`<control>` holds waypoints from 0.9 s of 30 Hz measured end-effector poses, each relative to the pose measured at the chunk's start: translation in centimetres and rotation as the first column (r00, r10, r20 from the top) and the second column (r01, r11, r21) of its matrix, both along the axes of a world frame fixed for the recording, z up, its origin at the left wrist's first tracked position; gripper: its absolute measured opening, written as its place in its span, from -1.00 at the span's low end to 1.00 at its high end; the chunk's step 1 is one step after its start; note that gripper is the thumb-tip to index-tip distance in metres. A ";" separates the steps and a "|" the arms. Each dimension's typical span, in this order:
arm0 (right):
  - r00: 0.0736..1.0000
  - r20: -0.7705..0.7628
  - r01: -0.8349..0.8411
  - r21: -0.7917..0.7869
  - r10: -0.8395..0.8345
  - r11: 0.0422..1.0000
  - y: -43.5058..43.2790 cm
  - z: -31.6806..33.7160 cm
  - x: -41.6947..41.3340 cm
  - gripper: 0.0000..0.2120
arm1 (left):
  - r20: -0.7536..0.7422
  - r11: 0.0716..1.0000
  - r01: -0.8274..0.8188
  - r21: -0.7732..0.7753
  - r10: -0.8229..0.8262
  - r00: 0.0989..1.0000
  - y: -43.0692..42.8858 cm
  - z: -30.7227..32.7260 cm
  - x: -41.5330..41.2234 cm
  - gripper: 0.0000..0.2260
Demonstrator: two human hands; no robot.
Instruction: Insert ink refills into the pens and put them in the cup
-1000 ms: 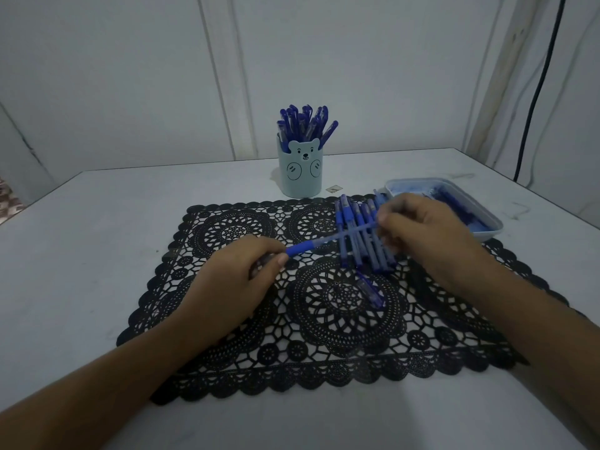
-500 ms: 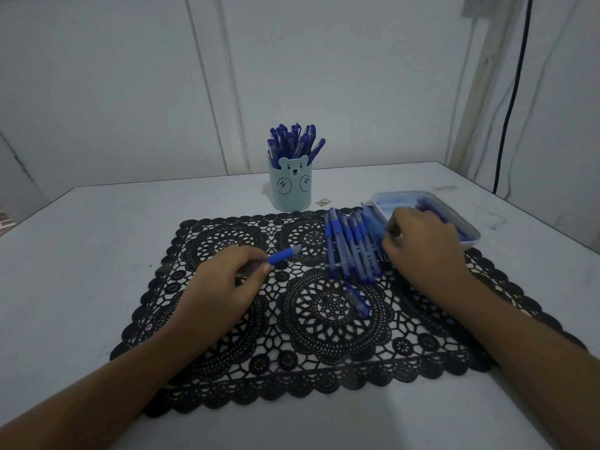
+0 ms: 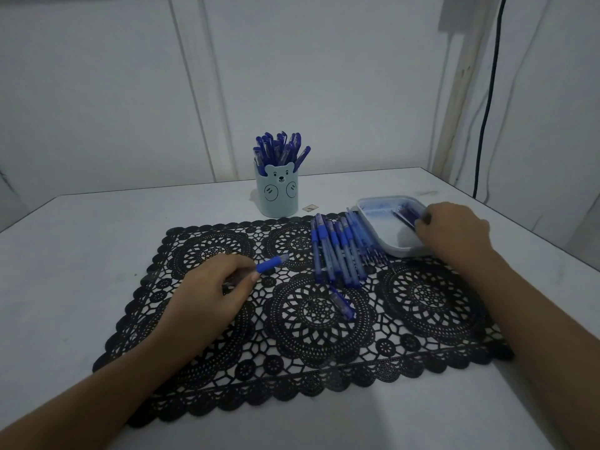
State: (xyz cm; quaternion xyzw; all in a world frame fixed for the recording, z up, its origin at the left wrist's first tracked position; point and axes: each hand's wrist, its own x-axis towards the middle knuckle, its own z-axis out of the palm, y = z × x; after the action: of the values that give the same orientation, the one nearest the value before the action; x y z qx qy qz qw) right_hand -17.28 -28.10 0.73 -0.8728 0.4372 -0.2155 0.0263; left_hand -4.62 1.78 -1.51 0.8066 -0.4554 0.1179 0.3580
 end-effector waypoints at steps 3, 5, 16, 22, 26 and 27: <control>0.996 -0.082 0.049 0.097 -0.041 0.994 -1.1 0.0 0.1 -0.76 | 0.007 1.000 -0.006 0.013 0.006 1.000 0.0 0.0 0.0 -0.86; 0.991 -0.125 0.057 0.128 -0.041 0.990 -1.2 -0.1 0.3 -0.77 | 0.014 1.000 -0.008 0.017 0.008 1.000 -0.1 0.0 -0.1 -0.86; 0.998 -0.054 0.002 0.161 0.007 0.987 -0.7 0.1 1.0 -0.95 | 0.005 1.000 0.000 0.003 0.000 1.000 0.0 0.0 -0.2 -0.84; 0.851 0.412 -0.434 0.204 0.325 0.877 3.1 2.8 1.0 -0.80 | 0.010 0.999 0.046 -0.006 -0.046 0.999 0.0 0.0 -0.2 -0.85; 0.635 0.731 -0.759 0.532 0.250 0.375 7.4 3.8 0.4 -0.70 | 0.003 0.997 0.083 0.002 -0.083 0.997 0.0 0.1 -0.2 -0.91; 0.598 0.773 -0.797 0.545 0.212 0.261 8.1 3.8 0.3 -0.74 | 0.003 0.996 0.090 0.002 -0.090 0.996 0.0 0.1 -0.2 -0.91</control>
State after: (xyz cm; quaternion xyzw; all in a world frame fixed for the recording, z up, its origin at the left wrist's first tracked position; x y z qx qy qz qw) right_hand -16.95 -19.99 4.53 -0.7183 0.1258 -0.1843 0.6589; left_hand -4.84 1.76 -1.37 0.7855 -0.4917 0.1023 0.3615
